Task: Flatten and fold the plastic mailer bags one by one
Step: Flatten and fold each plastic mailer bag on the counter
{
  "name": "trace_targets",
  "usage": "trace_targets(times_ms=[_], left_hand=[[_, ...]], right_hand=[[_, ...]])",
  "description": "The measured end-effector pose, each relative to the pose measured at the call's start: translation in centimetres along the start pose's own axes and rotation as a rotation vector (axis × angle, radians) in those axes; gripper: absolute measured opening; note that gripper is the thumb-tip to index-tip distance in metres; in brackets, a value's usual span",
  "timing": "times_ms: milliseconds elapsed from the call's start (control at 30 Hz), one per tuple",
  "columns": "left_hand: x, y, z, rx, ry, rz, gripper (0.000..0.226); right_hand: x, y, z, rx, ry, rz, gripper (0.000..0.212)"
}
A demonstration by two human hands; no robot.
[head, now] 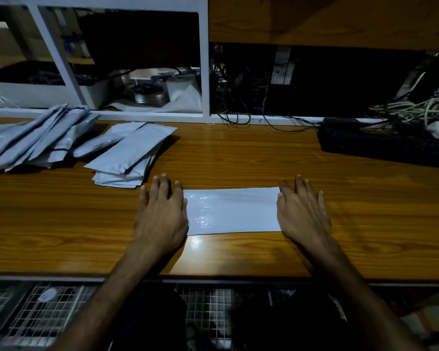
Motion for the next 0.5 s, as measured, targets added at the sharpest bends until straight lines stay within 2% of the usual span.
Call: trace_targets(times_ms=[267,400,500], left_hand=[[0.9,-0.9,0.9,-0.036,0.049,-0.007,0.054],[0.8,0.5,1.6,0.118,0.163,-0.011,0.049],[0.0,2.6,1.9,0.192,0.164,-0.039,0.047]], right_hand=[[0.3,0.9,0.9,-0.076,0.053,-0.038,0.049],[0.3,-0.2,1.2,-0.129,0.126,-0.023,0.04],[0.1,-2.2,1.1,-0.185,0.151,0.042,0.034]])
Point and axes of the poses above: each hand's wrist, its own x-axis away from the middle knuckle, its own z-axis out of the back of the hand, y = z × x, the point moved 2 cm from there along -x, towards the middle knuckle, and after that the axes turned 14 degrees about -x, right-handed, at the moved point
